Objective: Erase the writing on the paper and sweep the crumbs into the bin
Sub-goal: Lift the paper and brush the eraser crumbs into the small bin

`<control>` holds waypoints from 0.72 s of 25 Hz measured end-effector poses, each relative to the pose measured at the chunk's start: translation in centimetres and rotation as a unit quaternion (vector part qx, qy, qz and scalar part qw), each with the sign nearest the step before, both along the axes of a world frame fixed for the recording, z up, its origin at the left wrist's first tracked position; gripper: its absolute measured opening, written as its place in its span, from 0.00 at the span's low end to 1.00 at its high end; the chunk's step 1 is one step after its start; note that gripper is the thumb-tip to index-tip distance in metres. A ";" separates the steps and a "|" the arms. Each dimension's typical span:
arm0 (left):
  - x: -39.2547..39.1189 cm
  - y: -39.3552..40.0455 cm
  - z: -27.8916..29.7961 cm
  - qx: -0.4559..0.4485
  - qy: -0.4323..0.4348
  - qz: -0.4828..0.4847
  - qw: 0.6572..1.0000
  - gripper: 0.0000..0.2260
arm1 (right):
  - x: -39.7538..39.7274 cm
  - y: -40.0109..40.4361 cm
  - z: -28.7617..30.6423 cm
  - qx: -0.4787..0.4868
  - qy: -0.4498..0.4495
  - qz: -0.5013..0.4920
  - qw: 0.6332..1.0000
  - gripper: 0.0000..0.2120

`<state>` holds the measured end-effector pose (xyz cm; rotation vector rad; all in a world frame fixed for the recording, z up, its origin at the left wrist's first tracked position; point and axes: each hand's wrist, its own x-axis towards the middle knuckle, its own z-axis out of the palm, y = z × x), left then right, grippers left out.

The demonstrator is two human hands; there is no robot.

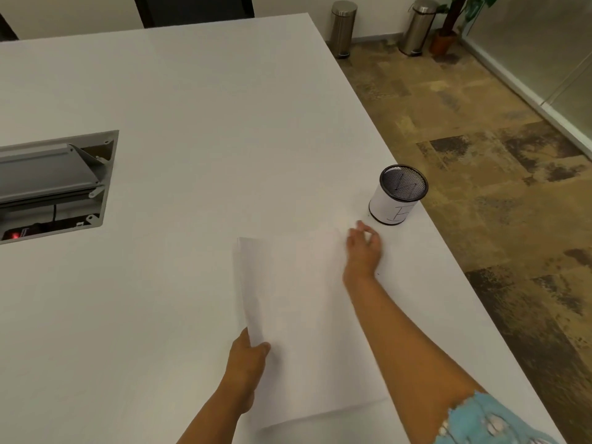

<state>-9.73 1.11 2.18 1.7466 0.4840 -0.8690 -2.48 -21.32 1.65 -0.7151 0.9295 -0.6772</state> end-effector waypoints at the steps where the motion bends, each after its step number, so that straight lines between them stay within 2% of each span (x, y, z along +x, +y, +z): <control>1: 0.0 0.0 -0.1 -0.003 0.003 0.000 1.000 0.20 | -0.9 -0.5 0.4 -0.039 -0.001 0.001 0.999 0.07; 3: 0.2 0.0 -0.4 -0.005 0.008 -0.004 1.000 0.19 | -2.7 1.2 0.6 -0.064 -0.042 0.050 0.996 0.07; 4: 0.3 0.0 -0.4 -0.005 0.008 -0.007 1.000 0.19 | -3.6 3.0 0.2 -0.047 -0.056 0.099 0.992 0.07; 7: 0.4 -0.3 -0.3 -0.010 0.004 -0.017 1.000 0.18 | -5.3 8.8 -1.4 0.095 -0.044 0.290 0.951 0.04; 8: 0.4 -0.4 -0.2 -0.011 0.003 -0.019 1.000 0.18 | -5.2 9.3 -1.5 0.141 -0.028 0.319 0.937 0.04; 9: 0.4 -0.5 -0.2 -0.010 0.001 -0.019 1.000 0.18 | -5.0 8.8 -1.4 0.173 -0.026 0.309 0.935 0.05; 10: 0.4 -0.6 -0.1 -0.006 -0.002 -0.018 1.000 0.19 | -4.6 7.5 -1.1 0.182 -0.032 0.258 0.948 0.08; 12: 0.2 -0.6 0.0 0.001 -0.004 -0.019 1.000 0.19 | -4.1 3.4 -0.3 0.137 -0.041 0.101 0.984 0.10; 14: 0.1 -0.6 0.0 0.000 -0.005 -0.015 1.000 0.20 | -4.6 -0.2 0.7 0.064 -0.021 -0.001 0.998 0.06; 16: 0.1 -0.6 -0.1 -0.002 -0.002 -0.011 1.000 0.20 | -5.0 -0.5 1.6 0.010 -0.025 0.011 1.000 0.04; 18: 0.1 -0.6 -0.1 -0.001 0.000 -0.015 1.000 0.19 | -4.8 2.9 1.2 0.025 -0.046 0.077 0.996 0.08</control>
